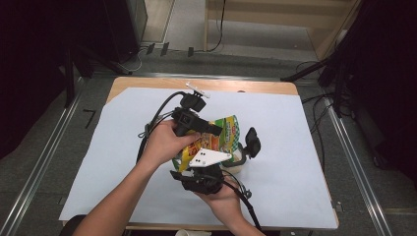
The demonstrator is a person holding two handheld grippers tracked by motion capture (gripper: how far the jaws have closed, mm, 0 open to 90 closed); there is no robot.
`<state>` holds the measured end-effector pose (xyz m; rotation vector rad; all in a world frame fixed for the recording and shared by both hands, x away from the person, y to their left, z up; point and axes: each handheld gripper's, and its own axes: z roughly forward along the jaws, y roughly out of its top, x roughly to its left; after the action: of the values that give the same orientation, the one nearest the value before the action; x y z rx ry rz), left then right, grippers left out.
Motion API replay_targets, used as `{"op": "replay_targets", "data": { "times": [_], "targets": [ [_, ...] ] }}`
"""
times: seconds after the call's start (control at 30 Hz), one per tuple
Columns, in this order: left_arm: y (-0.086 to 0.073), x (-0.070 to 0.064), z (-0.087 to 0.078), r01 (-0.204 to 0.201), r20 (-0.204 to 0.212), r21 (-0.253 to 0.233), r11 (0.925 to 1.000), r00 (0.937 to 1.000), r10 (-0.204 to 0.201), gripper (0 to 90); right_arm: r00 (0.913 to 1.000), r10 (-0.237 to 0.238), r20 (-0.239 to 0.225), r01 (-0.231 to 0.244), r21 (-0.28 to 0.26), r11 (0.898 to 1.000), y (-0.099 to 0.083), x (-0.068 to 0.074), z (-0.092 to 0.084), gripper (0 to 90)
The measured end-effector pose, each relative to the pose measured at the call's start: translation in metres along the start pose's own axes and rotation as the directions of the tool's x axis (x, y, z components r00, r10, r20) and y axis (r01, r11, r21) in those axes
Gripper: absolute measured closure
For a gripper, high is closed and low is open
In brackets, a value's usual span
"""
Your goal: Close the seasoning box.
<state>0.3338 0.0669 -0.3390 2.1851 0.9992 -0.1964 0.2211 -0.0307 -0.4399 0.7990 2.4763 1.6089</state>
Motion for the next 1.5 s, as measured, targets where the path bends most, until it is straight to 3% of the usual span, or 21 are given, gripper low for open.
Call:
{"op": "replay_targets", "data": {
  "times": [0.2, 0.37, 0.7, 1.5],
  "targets": [
    [0.010, 0.003, 0.000, -0.005, -0.011, 0.002, 1.0000, 0.9999, 0.005, 77.0, 0.9995, 0.031, -0.003, -0.031, -0.010, 0.999, 0.007, -0.007, 0.002, 66.4],
    [0.007, 0.011, -0.005, 0.016, 0.012, -0.029, 0.9994, 0.9998, -0.016, 77.2, 1.0000, 0.007, 0.006, -0.007, -0.002, 1.000, 0.011, -0.008, 0.006, 66.4],
    [0.003, 0.002, -0.004, -0.013, -0.016, -0.034, 0.9993, 0.9998, 0.012, 77.2, 0.9999, 0.009, 0.007, -0.009, -0.007, 1.000, 0.007, -0.006, 0.006, 66.5],
    [0.003, 0.001, -0.005, -0.014, 0.017, -0.028, 0.9995, 0.9998, 0.014, 76.1, 1.0000, -0.004, 0.007, 0.004, -0.008, 1.000, 0.007, -0.003, 0.003, 66.5]
  ]
}}
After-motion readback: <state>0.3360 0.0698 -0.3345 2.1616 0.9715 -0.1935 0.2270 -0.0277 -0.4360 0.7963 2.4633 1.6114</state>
